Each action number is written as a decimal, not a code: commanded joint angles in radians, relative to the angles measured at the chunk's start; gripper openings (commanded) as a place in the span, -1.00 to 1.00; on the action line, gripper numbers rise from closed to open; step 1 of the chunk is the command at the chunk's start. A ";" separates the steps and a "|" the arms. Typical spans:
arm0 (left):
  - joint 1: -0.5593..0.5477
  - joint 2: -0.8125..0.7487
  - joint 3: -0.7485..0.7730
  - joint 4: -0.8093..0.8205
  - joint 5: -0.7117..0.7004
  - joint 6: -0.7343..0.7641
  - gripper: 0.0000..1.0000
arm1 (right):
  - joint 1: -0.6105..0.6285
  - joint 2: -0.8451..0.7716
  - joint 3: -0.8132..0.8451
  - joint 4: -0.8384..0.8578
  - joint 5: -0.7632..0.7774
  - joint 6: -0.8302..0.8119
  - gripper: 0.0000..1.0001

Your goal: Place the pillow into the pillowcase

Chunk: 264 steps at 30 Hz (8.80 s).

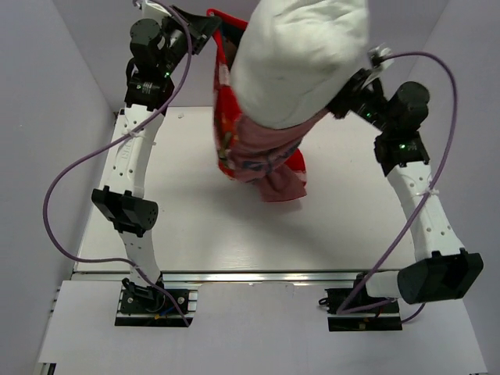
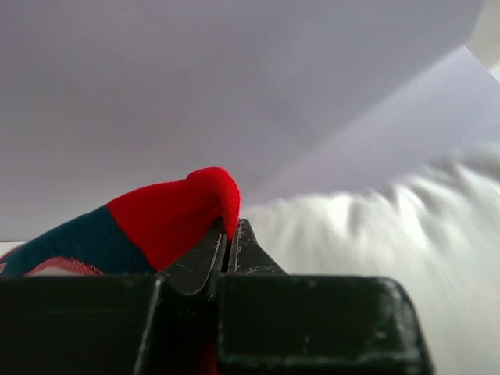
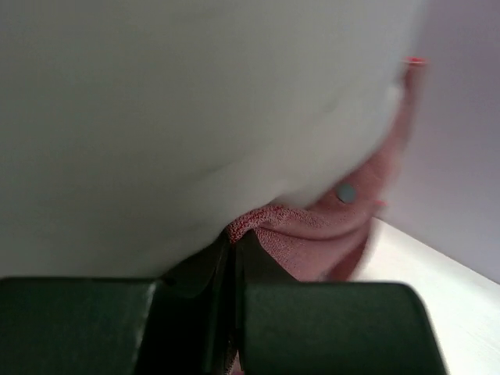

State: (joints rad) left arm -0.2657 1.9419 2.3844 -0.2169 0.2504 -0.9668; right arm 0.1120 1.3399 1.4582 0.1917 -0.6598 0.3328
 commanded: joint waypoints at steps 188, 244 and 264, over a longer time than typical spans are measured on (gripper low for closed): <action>0.016 -0.072 0.056 0.551 0.306 -0.831 -1.00 | 0.633 -0.249 -0.067 0.078 0.168 -0.708 -1.00; 0.023 0.008 0.064 0.571 0.234 -0.970 -1.00 | 0.900 -0.243 -0.067 0.134 0.351 -0.882 -1.00; 0.045 -0.112 0.049 0.577 0.214 -0.969 -1.00 | 0.507 0.020 0.236 0.223 0.522 -0.612 -1.00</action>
State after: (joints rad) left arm -0.2451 1.9125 2.4115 0.2638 0.5362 -1.9198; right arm 0.4053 1.6222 1.7969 0.1638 0.1623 -0.3202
